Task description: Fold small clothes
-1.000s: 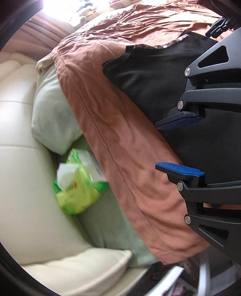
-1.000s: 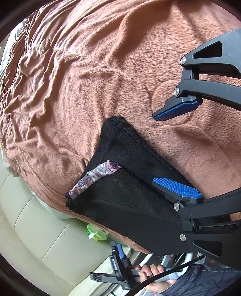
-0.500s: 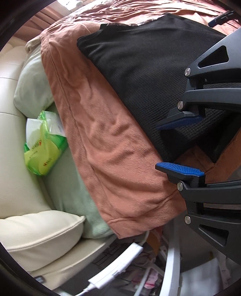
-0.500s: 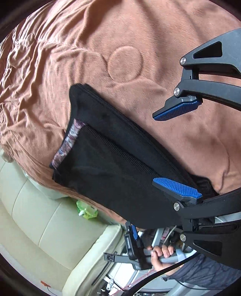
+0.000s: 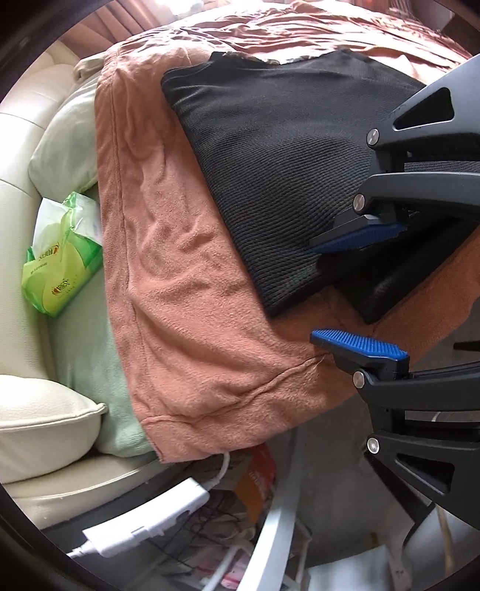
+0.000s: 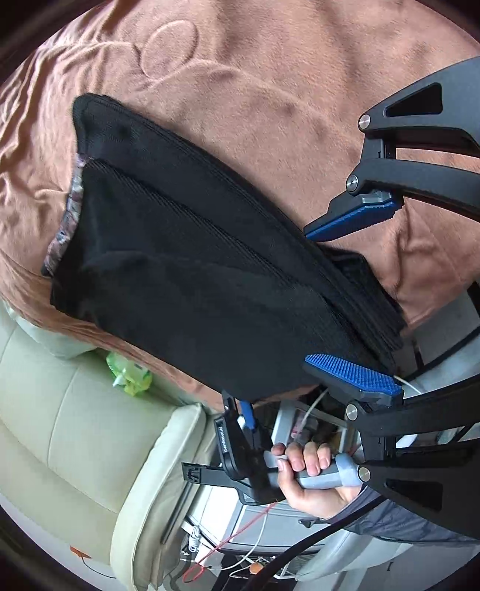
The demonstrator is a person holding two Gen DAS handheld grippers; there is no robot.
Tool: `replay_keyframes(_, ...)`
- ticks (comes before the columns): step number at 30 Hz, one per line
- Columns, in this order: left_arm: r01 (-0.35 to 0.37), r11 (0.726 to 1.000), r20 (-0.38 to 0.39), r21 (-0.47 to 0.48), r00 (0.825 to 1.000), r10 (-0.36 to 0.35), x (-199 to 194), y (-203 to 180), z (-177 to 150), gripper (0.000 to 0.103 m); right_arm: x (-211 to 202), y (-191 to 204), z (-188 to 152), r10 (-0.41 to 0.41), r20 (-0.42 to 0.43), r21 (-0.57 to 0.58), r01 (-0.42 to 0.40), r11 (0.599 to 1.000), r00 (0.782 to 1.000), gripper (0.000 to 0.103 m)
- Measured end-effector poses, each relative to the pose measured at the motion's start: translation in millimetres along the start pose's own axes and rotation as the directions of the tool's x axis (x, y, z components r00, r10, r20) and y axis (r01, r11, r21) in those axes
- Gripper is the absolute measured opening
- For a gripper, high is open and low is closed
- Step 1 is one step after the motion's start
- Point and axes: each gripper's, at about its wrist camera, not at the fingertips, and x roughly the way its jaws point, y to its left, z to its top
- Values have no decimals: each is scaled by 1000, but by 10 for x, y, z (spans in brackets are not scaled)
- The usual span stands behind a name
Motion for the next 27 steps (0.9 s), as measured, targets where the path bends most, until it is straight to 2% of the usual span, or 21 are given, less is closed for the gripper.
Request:
replay_keyframes(3,32,999,9,-32,999,-32,-5,17,-28,44,106,12,13,-18,-29,-4,18,1000,999,52)
replay_keyframes(4,46,998,13,-37,999,-46,-3,17,-38,38,144,6,31,-28,-35,-3,28,1000,999,49)
replay_keyframes(5,62,997,19,-37,998,-61,-4,1,-57,26,175,-11,52,-38,-38,5,38,999,999,44)
replay_keyframes(7,47,999,39,-19,998,-47,-54,-79,-65,17,172,-5,68,-63,-35,5,63,998,997,25)
replay_keyframes(8,30,1000,51,-6,998,-29,-83,-117,-67,13,165,-16,71,-72,-33,0,72,997,997,21)
replay_keyframes(10,18,1000,71,17,997,-19,-152,-173,-57,10,134,2,64,-77,-23,-19,77,997,997,12)
replay_keyframes(13,16,1000,81,23,997,-18,-240,-181,-37,9,55,5,61,-85,-4,-56,85,995,996,8)
replay_keyframes(27,-59,996,76,70,996,54,-385,-132,-278,7,94,200,-1,-128,-3,-98,127,987,992,8)
